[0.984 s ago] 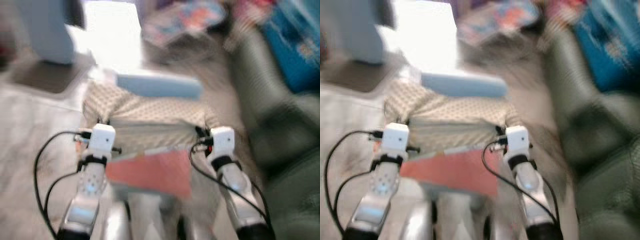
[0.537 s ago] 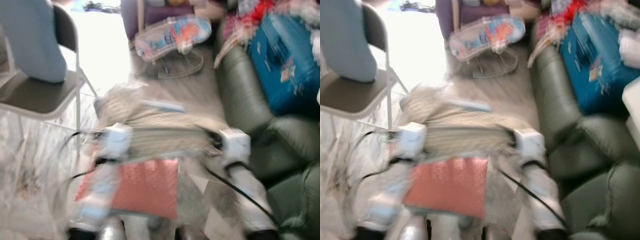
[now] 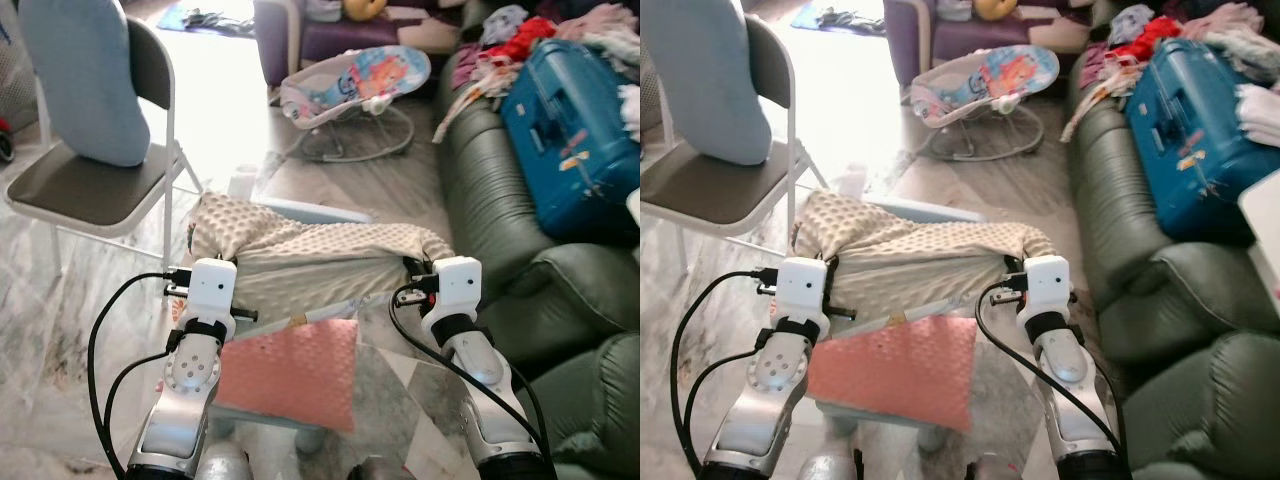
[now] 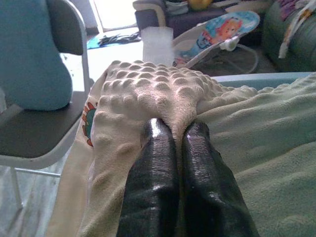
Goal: Move the pillow to the sofa
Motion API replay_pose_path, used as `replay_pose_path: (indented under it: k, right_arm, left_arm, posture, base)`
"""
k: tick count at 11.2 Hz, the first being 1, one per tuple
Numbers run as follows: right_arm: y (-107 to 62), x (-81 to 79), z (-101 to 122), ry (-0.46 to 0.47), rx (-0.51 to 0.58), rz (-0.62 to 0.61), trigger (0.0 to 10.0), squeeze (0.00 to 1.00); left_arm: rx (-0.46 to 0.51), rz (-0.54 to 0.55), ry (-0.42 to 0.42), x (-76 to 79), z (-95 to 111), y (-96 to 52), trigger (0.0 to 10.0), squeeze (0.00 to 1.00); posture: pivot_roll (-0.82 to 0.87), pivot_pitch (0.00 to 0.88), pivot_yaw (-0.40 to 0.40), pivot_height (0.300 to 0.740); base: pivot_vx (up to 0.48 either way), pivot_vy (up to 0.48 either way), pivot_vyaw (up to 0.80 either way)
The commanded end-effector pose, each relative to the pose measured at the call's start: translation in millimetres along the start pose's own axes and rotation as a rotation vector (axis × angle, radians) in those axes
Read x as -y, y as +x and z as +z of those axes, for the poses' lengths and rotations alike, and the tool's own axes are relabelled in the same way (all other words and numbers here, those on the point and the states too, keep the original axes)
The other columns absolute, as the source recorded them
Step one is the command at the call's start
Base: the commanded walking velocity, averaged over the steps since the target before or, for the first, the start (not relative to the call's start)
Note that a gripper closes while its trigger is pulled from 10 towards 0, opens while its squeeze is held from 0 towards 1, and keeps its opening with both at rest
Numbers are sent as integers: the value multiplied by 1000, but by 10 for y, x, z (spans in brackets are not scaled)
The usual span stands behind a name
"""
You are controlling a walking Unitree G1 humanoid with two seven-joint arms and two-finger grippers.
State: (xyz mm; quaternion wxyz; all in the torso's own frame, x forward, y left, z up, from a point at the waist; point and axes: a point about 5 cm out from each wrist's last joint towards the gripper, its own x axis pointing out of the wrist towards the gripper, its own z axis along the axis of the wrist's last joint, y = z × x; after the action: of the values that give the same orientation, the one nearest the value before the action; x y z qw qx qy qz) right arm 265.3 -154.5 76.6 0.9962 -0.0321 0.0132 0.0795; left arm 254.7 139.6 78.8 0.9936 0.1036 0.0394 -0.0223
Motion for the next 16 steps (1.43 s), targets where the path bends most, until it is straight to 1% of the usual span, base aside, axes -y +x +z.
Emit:
replay_pose_path:
  k: [1, 7, 16]
  right_arm:
    - [-28, 147, 1, -2, -6, -69, 10000, 0]
    - [-40, 137, -19, -2, -21, -65, 10000, 0]
    - [-46, 152, -26, -8, -29, -69, 10000, 0]
  left_arm:
    - [1, 8, -20, -24, 18, -18, 10000, 0]
    - [-2, 0, -17, -22, 28, -12, 10000, 0]
    - [-12, -3, -24, -8, 24, -12, 10000, 0]
  posture:
    - [-43, 93, -43, 740]
    - [-44, 96, -45, 740]
    - [-49, 102, -44, 740]
  base:
    - [0, 0, 0]
    - [0, 0, 0]
    - [-288, 0, 0]
